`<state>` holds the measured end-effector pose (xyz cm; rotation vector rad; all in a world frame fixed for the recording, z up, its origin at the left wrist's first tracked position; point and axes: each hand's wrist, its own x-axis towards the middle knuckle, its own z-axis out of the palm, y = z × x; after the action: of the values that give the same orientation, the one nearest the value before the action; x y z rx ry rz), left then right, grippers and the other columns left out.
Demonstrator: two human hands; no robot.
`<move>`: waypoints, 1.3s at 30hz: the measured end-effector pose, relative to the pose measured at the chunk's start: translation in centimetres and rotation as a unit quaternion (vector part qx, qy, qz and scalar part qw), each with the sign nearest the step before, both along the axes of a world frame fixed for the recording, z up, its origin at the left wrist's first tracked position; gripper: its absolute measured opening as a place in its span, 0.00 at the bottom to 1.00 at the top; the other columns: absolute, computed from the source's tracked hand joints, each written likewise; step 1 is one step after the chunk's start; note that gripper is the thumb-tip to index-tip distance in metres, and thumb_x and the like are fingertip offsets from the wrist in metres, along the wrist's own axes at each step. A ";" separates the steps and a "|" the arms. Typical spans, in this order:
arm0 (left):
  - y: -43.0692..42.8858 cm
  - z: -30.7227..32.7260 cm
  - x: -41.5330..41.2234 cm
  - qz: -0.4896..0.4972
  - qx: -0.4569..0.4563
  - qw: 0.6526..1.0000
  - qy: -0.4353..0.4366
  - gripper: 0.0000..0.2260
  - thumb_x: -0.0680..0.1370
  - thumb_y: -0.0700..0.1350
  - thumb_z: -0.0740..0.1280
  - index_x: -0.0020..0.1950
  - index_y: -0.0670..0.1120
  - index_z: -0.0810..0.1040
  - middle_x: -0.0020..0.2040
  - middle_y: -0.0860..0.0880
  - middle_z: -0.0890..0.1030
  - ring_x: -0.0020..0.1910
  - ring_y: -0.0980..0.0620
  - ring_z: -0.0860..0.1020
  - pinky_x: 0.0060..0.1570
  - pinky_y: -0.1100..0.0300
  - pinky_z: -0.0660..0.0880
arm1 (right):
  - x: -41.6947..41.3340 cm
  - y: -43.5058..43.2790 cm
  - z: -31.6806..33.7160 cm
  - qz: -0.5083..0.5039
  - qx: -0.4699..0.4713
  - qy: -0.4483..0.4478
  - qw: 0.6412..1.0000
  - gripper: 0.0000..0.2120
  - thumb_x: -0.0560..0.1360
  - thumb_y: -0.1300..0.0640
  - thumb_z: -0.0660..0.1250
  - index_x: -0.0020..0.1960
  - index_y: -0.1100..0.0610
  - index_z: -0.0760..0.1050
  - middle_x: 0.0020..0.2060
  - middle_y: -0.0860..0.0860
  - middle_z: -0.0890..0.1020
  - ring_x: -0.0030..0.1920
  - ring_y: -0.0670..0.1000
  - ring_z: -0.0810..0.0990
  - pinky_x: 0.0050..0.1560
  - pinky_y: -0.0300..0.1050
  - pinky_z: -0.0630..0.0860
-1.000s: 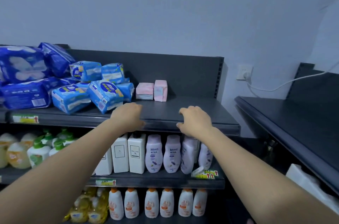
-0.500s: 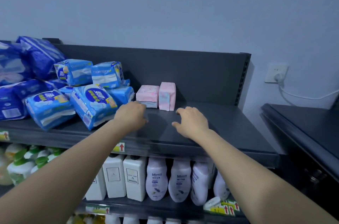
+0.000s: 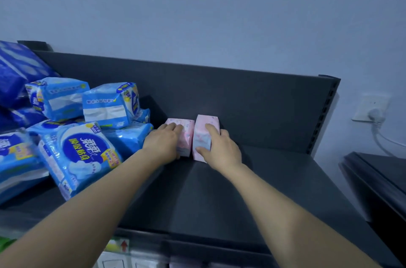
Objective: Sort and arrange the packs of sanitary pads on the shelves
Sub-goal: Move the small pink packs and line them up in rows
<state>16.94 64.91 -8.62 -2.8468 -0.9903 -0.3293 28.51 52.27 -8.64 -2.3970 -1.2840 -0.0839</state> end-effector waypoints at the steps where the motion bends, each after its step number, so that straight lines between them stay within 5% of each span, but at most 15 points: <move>1: 0.4 -0.1 0.3 -0.001 -0.010 1.000 0.003 0.35 0.69 0.52 0.74 0.71 0.48 0.62 0.69 0.50 0.68 0.68 0.47 0.67 0.60 0.52 0.71 | 0.1 0.5 -0.2 -0.013 0.015 0.004 1.000 0.32 0.73 0.39 0.68 0.71 0.48 0.60 0.62 0.54 0.70 0.55 0.58 0.76 0.46 0.48 0.73; 5: 1.5 -0.1 1.1 -0.007 -0.028 1.000 0.001 0.34 0.67 0.51 0.75 0.69 0.48 0.65 0.66 0.50 0.70 0.65 0.46 0.69 0.58 0.50 0.74 | 0.4 2.0 -0.4 -0.058 0.075 0.018 0.995 0.33 0.66 0.34 0.71 0.63 0.50 0.65 0.54 0.52 0.72 0.49 0.56 0.79 0.39 0.45 0.70; 10: 1.3 0.0 1.0 -0.011 -0.027 0.999 -0.031 0.25 0.71 0.51 0.72 0.64 0.46 0.68 0.62 0.46 0.74 0.60 0.43 0.73 0.54 0.50 0.74 | 1.5 1.4 0.2 -0.062 0.132 0.141 0.979 0.20 0.68 0.48 0.70 0.56 0.47 0.68 0.53 0.49 0.73 0.47 0.55 0.78 0.42 0.46 0.74; 14: 0.0 0.7 1.0 -0.005 -0.054 0.992 -0.114 0.26 0.73 0.54 0.70 0.66 0.48 0.65 0.62 0.47 0.75 0.58 0.43 0.73 0.51 0.51 0.72 | 2.7 -0.1 0.2 -0.064 0.237 0.323 0.914 0.18 0.67 0.57 0.70 0.54 0.45 0.72 0.56 0.49 0.69 0.46 0.49 0.76 0.43 0.48 0.78; 18: -1.3 2.3 0.7 -0.008 -0.126 0.969 -0.211 0.27 0.73 0.59 0.69 0.67 0.51 0.64 0.58 0.47 0.77 0.56 0.42 0.75 0.47 0.54 0.69 | 3.2 -2.0 0.7 -0.064 0.330 0.422 0.842 0.18 0.67 0.63 0.69 0.55 0.50 0.74 0.57 0.50 0.78 0.47 0.48 0.77 0.38 0.41 0.72; 21: -1.0 3.1 -0.3 -0.010 -0.255 0.915 -0.311 0.24 0.78 0.54 0.65 0.72 0.55 0.63 0.64 0.48 0.76 0.61 0.45 0.75 0.58 0.53 0.71 | 3.6 -3.9 1.3 -0.086 0.365 0.463 0.803 0.25 0.69 0.61 0.69 0.64 0.53 0.67 0.57 0.50 0.76 0.51 0.50 0.78 0.39 0.41 0.72; 23: -0.9 3.3 -1.1 -0.014 -0.384 0.834 -0.395 0.25 0.79 0.51 0.63 0.75 0.59 0.60 0.70 0.52 0.70 0.65 0.47 0.73 0.65 0.50 0.71 | 3.7 -5.0 1.8 -0.094 0.396 0.483 0.775 0.29 0.70 0.60 0.69 0.68 0.54 0.63 0.59 0.51 0.76 0.51 0.50 0.79 0.36 0.42 0.72; 25: -1.4 3.3 -1.4 0.012 -0.484 0.767 -0.421 0.24 0.81 0.50 0.61 0.75 0.62 0.59 0.68 0.55 0.69 0.60 0.46 0.75 0.55 0.47 0.78 | 3.3 -6.1 2.1 -0.097 0.429 0.481 0.758 0.27 0.72 0.60 0.68 0.68 0.55 0.63 0.57 0.50 0.77 0.46 0.47 0.79 0.34 0.40 0.72; 28: -3.0 2.8 -1.3 0.038 -0.540 0.749 -0.383 0.16 0.82 0.53 0.58 0.70 0.59 0.68 0.61 0.51 0.77 0.48 0.47 0.79 0.39 0.52 0.80 | 2.2 -7.3 2.4 -0.097 0.453 0.454 0.761 0.23 0.72 0.59 0.67 0.65 0.54 0.64 0.55 0.50 0.77 0.44 0.46 0.79 0.34 0.40 0.72; 32: -4.5 2.2 -1.3 0.038 -0.576 0.744 -0.336 0.30 0.67 0.67 0.71 0.61 0.50 0.75 0.55 0.48 0.82 0.51 0.44 0.82 0.48 0.45 0.81 | 1.0 -8.9 2.5 -0.076 0.427 0.432 0.791 0.23 0.72 0.60 0.68 0.65 0.53 0.65 0.54 0.48 0.78 0.47 0.47 0.80 0.36 0.39 0.73; 36: -6.0 2.1 -1.6 0.030 -0.589 0.730 -0.345 0.19 0.72 0.44 0.73 0.62 0.48 0.74 0.54 0.47 0.82 0.51 0.46 0.82 0.52 0.46 0.80 | 0.3 -11.6 2.2 -0.042 0.415 0.429 0.801 0.13 0.73 0.59 0.69 0.56 0.51 0.73 0.51 0.47 0.81 0.47 0.47 0.81 0.40 0.38 0.73; 39: -7.8 2.3 -2.4 0.025 -0.586 0.719 -0.374 0.26 0.72 0.39 0.74 0.66 0.48 0.69 0.57 0.47 0.80 0.51 0.46 0.82 0.45 0.50 0.81 | -0.5 -13.7 2.0 -0.031 0.410 0.434 0.801 0.09 0.74 0.55 0.70 0.54 0.50 0.75 0.51 0.47 0.83 0.50 0.48 0.83 0.45 0.40 0.74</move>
<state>14.53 57.09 -6.30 -3.8054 -1.9809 -1.3660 28.01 38.54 -6.64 -1.3974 -0.5302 0.3409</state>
